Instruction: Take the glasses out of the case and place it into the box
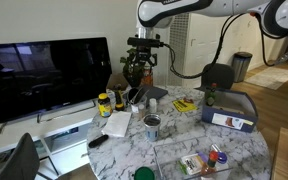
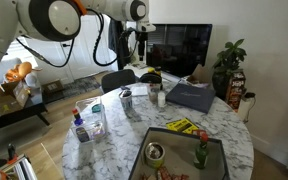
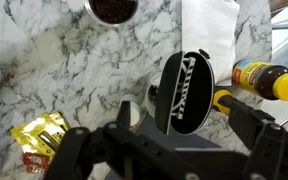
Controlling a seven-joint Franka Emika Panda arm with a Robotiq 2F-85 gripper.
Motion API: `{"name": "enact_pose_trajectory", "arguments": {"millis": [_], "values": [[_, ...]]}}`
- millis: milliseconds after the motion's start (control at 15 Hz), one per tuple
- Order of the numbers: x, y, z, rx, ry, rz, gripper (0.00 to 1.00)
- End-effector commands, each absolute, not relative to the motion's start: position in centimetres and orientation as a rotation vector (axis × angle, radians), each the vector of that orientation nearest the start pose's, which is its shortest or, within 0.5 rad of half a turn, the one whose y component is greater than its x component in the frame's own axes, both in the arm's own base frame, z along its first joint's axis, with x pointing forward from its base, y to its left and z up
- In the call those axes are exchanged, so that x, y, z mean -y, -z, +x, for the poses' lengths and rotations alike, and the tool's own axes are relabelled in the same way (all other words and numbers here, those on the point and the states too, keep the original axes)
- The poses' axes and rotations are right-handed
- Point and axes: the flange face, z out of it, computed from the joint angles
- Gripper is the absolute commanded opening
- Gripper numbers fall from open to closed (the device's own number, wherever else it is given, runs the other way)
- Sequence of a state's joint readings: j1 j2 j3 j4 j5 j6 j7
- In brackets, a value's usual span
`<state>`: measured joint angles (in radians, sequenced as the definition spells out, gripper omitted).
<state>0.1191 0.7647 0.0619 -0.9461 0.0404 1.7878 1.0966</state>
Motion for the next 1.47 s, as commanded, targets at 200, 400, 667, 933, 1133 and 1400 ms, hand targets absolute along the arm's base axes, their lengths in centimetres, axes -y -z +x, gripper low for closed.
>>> {"name": "enact_pose_trajectory", "arguments": {"millis": [200,400,667,933,1133,1400], "values": [[-14.7,-37.4,78.6,-1.335,0.243,-2.741,1.0],[-14.6,-35.4,79.9,-1.315,0.341,-2.732,1.0],[-13.9,-34.3,81.1,-1.314,0.373,-2.665,0.7],[-13.4,-33.0,81.2,-1.322,0.315,-2.683,0.45],[-13.9,-32.0,81.2,-1.308,0.301,-2.699,0.41],[-14.1,-31.2,81.1,-1.312,0.269,-2.707,0.48]]}}
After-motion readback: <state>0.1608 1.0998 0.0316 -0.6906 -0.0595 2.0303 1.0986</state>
